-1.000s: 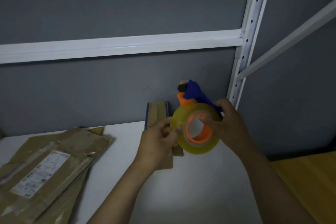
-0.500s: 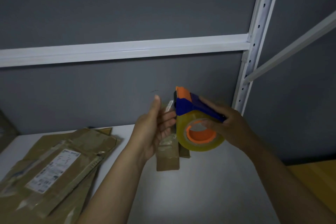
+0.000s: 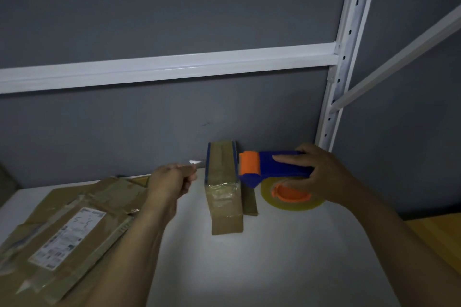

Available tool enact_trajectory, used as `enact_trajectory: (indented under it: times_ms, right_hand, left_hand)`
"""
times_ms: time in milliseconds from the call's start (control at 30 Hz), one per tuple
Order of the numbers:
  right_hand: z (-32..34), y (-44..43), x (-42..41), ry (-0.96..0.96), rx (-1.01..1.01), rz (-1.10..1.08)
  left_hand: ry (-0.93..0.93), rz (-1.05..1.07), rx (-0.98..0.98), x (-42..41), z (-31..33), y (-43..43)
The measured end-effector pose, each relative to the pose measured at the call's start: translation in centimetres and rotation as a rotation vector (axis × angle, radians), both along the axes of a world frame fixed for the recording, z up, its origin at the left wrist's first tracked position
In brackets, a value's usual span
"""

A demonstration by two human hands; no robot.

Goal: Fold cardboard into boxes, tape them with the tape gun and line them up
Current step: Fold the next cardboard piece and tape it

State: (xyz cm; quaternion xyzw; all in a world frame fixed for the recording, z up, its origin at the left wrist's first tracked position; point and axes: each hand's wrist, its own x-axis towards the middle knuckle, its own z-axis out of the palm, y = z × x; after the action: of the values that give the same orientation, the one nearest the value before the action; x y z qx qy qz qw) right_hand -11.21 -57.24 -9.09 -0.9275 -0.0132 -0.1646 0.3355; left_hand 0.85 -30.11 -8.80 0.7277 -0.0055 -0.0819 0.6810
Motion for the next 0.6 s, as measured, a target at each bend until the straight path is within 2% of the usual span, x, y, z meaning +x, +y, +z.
enact_trajectory:
  times_ms: [67,133,333,467,533,600]
  right_hand:
    - [-0.5,-0.8,-0.1,0.046,-0.096,-0.023]
    - [-1.2,-1.3,0.0,0.053,-0.084,-0.034]
    - [-2.4,-1.6,1.1,0.067,-0.067,-0.014]
    - [-3.8,-1.2,1.5,0.183,-0.105,0.007]
    - [-4.8,-0.6,1.8,0.201,-0.089,0.032]
    - [-5.3,-0.2,2.0,0.206,-0.061,0.043]
  left_hand:
    - [0.017,-0.023,0.079,0.4,-1.1,0.8]
    - [0.008,-0.027,0.133,0.3,-2.4,0.8]
    - [-0.036,0.033,0.103,1.0,-4.0,0.0]
    - [0.021,-0.040,0.100,1.3,-6.3,-0.3]
    - [0.037,-0.075,0.074,1.2,-7.0,-0.1]
    - [0.011,-0.074,0.127,1.5,-7.4,0.2]
